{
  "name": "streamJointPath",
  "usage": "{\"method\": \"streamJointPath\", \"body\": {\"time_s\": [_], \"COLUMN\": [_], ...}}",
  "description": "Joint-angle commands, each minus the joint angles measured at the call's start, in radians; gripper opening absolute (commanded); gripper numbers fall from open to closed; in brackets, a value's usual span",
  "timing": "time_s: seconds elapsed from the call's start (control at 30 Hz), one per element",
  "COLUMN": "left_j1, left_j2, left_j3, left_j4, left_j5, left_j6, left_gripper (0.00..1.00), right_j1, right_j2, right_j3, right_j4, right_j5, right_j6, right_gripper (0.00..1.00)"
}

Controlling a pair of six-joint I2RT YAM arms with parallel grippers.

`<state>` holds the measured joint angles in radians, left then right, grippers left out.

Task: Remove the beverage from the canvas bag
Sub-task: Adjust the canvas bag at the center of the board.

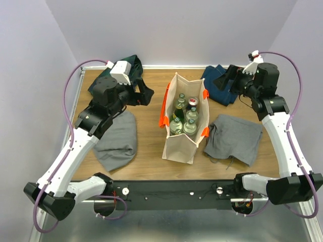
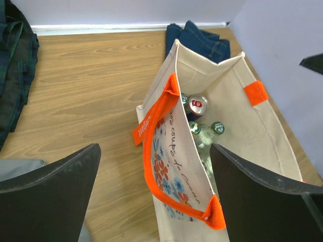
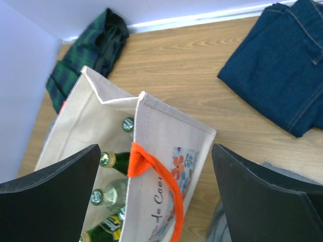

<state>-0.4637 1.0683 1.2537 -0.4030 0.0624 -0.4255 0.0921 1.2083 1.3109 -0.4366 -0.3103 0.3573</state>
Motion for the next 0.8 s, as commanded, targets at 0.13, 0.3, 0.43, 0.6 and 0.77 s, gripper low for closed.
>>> {"method": "streamJointPath", "body": {"time_s": [0.13,0.3,0.43,0.6,0.77], "left_j1": [-0.186,-0.349,-0.467,-0.481,-0.518], "left_j2": [0.065,0.171,0.269,0.291,0.269], "left_j3": [0.016,0.117,0.225,0.256,0.328], "left_j4": [0.010,-0.086,-0.180,-0.256,-0.318], "left_j5": [-0.156,-0.248,-0.459,-0.474,-0.397], "left_j6": [0.044,0.118,0.159,0.134,0.114], "left_gripper": [0.99,0.99,0.99,0.99,0.99], "right_j1": [0.012,0.024,0.037,0.041,0.043], "right_j2": [0.082,-0.009,-0.064,-0.107,-0.144], "right_j3": [0.091,0.057,0.053,0.060,0.036], "right_j4": [-0.221,-0.252,-0.329,-0.422,-0.455], "right_j5": [0.094,0.014,-0.003,0.029,0.017], "right_j6": [-0.135,-0.129,-0.142,-0.178,-0.170], "right_gripper": [1.00,1.00,1.00,0.98,0.96]}}
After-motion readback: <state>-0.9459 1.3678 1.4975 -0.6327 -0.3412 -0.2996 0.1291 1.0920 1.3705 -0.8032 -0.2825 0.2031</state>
